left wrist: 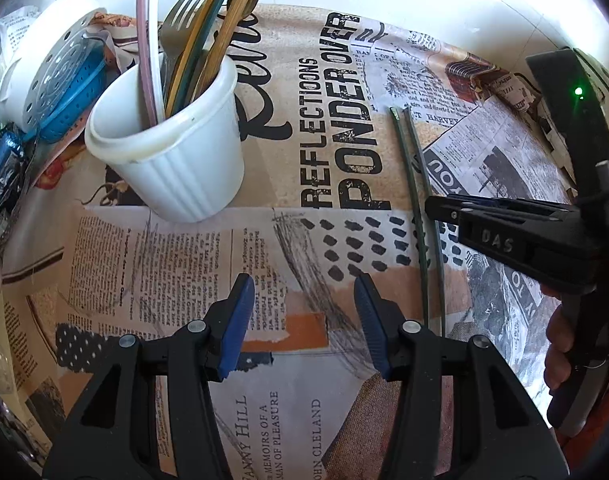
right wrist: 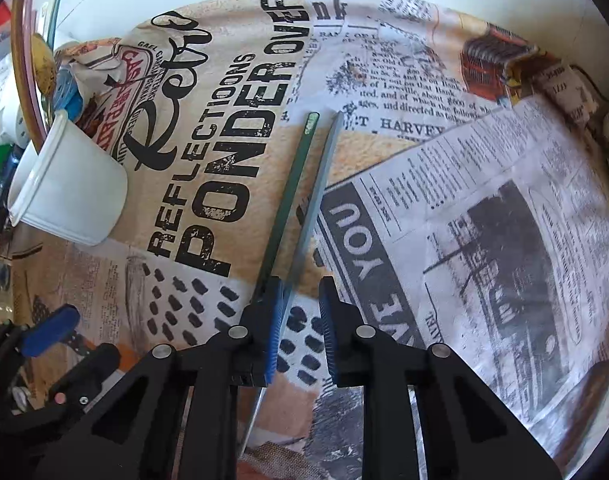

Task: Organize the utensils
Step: 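Grasp the grey stick with the right tool while the left tool grasps the green stick, then lift both held sticks and carry them over the white cup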

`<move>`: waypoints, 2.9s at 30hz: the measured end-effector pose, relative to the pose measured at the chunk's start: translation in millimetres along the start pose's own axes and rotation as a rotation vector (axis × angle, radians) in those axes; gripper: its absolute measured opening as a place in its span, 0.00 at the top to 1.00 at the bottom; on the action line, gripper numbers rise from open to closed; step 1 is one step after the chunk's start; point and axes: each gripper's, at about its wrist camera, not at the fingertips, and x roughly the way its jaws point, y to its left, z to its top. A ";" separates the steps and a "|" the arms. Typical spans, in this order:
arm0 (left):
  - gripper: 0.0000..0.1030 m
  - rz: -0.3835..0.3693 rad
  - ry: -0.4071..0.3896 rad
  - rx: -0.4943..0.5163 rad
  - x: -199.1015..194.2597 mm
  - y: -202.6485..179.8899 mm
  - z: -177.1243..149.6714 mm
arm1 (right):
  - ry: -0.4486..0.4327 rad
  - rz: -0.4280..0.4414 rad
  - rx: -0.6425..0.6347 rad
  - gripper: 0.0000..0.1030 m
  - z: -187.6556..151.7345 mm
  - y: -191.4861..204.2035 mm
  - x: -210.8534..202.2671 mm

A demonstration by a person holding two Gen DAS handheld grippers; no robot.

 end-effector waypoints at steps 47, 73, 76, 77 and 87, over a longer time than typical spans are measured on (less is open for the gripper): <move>0.96 -0.214 0.146 0.284 48.7 -113.5 19.5 | 0.043 -0.004 0.016 0.82 -16.1 -89.8 -19.5; 0.93 -0.263 0.221 0.335 81.4 -175.8 70.9 | -0.061 -0.007 0.128 0.94 -45.5 -142.2 -66.6; 0.93 -0.258 0.242 0.367 85.2 -185.9 75.8 | -0.077 -0.005 0.143 0.94 -47.6 -146.9 -72.5; 0.93 -0.255 0.249 0.375 86.4 -188.6 77.4 | -0.082 0.000 0.148 0.94 -49.1 -149.7 -75.4; 0.96 -0.235 0.258 0.447 86.3 -197.8 82.5 | -0.133 0.026 0.183 0.94 -55.4 -153.0 -95.2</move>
